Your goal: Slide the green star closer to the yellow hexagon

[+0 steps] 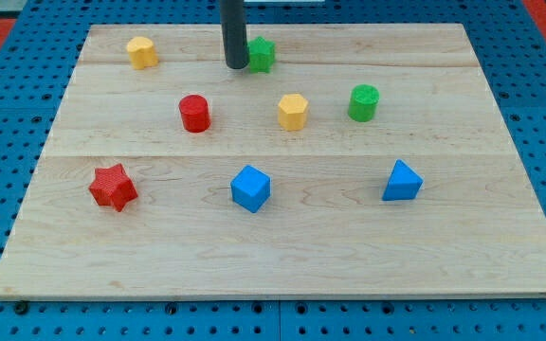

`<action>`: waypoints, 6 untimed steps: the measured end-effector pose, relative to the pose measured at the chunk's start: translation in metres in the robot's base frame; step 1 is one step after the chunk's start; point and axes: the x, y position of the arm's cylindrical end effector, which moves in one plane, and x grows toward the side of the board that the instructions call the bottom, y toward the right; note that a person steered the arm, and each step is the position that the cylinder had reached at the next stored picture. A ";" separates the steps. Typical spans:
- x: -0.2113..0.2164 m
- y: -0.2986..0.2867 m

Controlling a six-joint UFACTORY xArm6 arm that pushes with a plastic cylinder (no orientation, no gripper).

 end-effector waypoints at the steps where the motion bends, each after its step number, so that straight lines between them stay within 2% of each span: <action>1: -0.026 -0.020; 2: -0.031 0.027; 3: -0.017 0.070; 5: 0.011 0.092; 6: -0.009 0.104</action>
